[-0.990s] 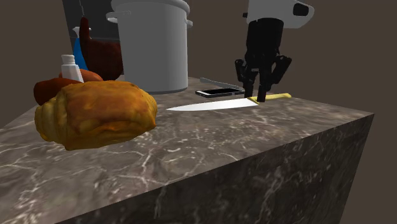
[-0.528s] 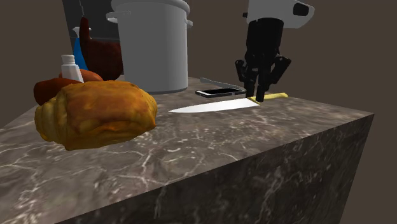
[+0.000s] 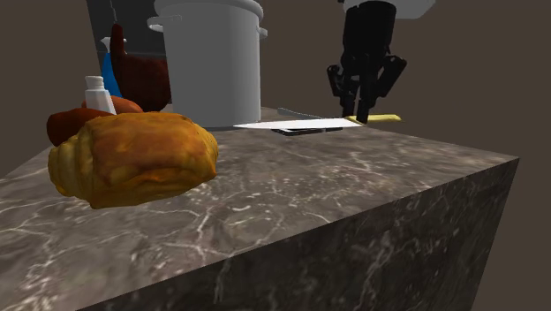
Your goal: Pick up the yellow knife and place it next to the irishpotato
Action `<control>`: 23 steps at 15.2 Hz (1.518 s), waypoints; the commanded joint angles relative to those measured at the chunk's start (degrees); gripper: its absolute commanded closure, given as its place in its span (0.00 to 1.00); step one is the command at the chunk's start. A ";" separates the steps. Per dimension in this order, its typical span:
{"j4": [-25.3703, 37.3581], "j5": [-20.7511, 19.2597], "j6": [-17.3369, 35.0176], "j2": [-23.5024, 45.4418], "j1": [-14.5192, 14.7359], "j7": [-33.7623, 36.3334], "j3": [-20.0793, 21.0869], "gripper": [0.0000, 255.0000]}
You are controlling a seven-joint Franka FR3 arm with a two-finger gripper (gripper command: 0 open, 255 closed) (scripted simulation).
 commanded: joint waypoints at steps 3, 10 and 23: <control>3.72 0.06 -3.30 0.45 -0.12 0.04 -0.07 1.00; 11.06 0.32 -9.24 1.87 -0.34 0.15 -0.18 1.00; 21.28 1.23 -17.21 3.90 1.66 4.42 1.27 1.00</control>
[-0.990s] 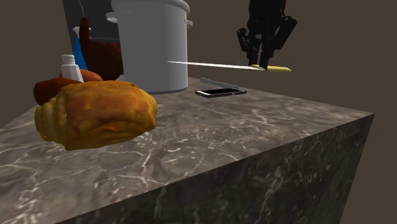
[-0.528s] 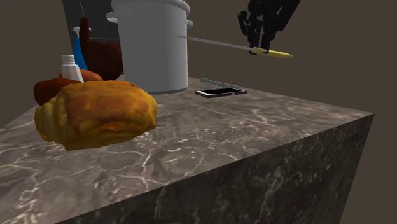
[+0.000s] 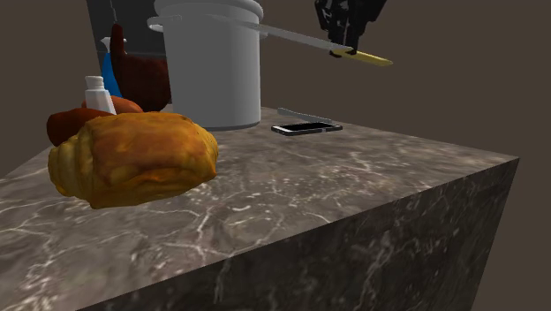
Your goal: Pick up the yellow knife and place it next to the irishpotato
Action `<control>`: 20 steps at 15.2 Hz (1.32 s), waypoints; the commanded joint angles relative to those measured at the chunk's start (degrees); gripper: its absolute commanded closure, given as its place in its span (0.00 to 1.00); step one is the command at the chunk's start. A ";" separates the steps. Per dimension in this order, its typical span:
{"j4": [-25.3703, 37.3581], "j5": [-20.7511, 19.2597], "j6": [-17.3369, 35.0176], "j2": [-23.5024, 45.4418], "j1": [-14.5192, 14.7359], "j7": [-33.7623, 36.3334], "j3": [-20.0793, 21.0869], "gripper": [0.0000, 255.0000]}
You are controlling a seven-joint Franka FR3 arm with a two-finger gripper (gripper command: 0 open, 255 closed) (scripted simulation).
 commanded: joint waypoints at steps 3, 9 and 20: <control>-1.61 0.40 0.83 -1.15 3.18 5.43 2.17 1.00; -1.66 1.23 1.65 -1.11 7.96 13.77 5.57 1.00; 7.64 2.19 0.89 5.76 16.77 28.75 11.38 1.00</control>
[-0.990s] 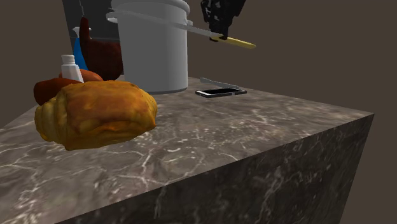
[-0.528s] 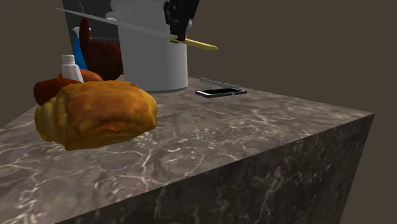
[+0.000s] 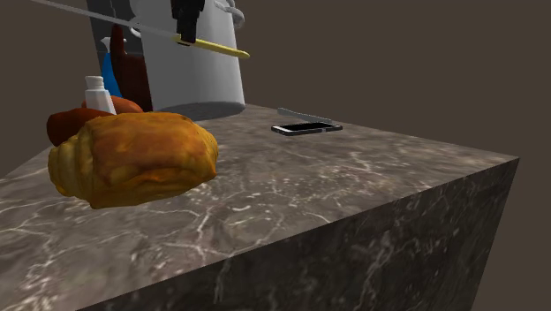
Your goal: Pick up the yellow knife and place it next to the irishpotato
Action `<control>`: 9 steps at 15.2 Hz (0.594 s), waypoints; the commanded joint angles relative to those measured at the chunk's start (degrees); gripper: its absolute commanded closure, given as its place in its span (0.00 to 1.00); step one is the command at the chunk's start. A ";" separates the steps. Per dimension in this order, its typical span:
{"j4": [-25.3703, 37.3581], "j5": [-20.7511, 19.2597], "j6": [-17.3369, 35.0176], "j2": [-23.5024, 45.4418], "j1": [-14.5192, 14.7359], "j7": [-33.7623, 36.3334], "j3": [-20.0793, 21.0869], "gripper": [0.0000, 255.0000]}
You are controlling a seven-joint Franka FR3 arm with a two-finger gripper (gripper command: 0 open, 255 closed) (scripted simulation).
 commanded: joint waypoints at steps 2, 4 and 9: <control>6.16 -0.04 -1.73 6.42 2.50 4.01 1.48 1.00; 10.61 -0.18 -2.84 9.42 4.31 6.70 2.35 1.00; 6.64 -0.26 1.02 9.08 5.74 8.12 2.81 1.00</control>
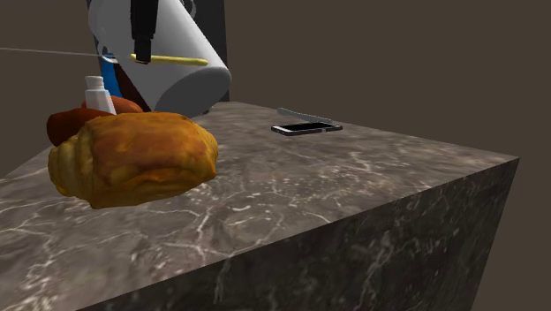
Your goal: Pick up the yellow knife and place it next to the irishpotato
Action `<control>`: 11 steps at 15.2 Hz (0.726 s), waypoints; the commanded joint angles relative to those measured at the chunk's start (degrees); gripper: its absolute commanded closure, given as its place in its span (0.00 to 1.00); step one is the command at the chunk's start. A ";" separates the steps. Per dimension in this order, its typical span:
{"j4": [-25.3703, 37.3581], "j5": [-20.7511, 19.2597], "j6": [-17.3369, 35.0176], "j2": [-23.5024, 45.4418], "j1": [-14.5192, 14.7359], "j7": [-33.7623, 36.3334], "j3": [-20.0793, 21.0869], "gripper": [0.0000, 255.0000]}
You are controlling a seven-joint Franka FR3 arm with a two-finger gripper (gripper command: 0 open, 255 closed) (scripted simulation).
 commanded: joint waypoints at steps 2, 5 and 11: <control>-4.80 -0.07 3.13 -0.74 -0.02 -0.32 -0.10 1.00; -9.39 -0.02 6.23 -2.20 -0.08 -0.77 -0.15 1.00; -17.02 0.05 11.83 -4.19 -0.12 -1.53 -0.25 1.00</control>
